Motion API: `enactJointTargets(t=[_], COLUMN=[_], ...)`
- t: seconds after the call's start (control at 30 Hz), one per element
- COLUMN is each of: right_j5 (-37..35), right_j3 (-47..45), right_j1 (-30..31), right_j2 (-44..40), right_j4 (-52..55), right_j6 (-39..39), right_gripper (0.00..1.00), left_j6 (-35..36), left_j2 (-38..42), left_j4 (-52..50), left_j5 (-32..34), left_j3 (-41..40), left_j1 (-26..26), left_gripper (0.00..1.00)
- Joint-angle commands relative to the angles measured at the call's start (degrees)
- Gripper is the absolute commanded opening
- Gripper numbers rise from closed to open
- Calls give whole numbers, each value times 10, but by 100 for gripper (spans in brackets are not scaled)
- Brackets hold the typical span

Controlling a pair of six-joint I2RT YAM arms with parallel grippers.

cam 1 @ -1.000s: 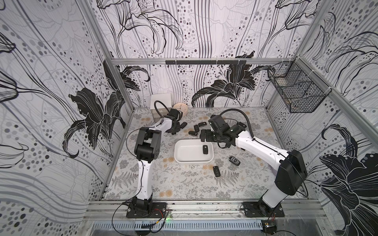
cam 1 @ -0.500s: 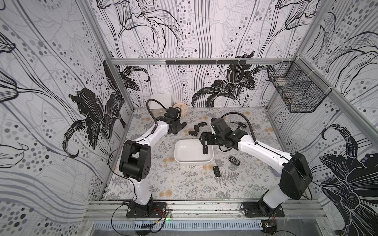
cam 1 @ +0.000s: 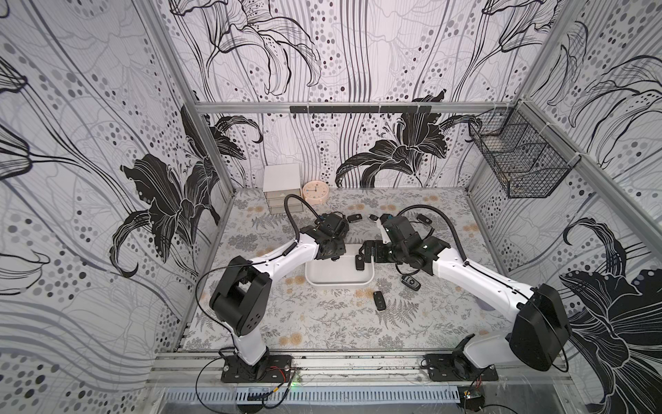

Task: Place the car key into the storage box
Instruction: Place the car key in the storage box.

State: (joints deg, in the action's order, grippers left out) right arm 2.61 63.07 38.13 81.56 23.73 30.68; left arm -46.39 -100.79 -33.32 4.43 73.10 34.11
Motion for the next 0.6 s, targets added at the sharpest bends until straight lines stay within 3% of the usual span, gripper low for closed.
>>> enactJointTargets(t=[0.0, 0.57], right_j5=[3, -26], right_j3=[-16, -48], right_j1=[-9, -17], right_j2=[-33, -89], right_j4=[12, 50], right_j6=[-13, -8], right_gripper=[100, 100], left_j6=[-34, -9], left_j2=[-32, -151], left_j4=[41, 46], left_j5=[10, -5], left_j3=[8, 82], left_j1=[16, 33], left_gripper=[21, 21])
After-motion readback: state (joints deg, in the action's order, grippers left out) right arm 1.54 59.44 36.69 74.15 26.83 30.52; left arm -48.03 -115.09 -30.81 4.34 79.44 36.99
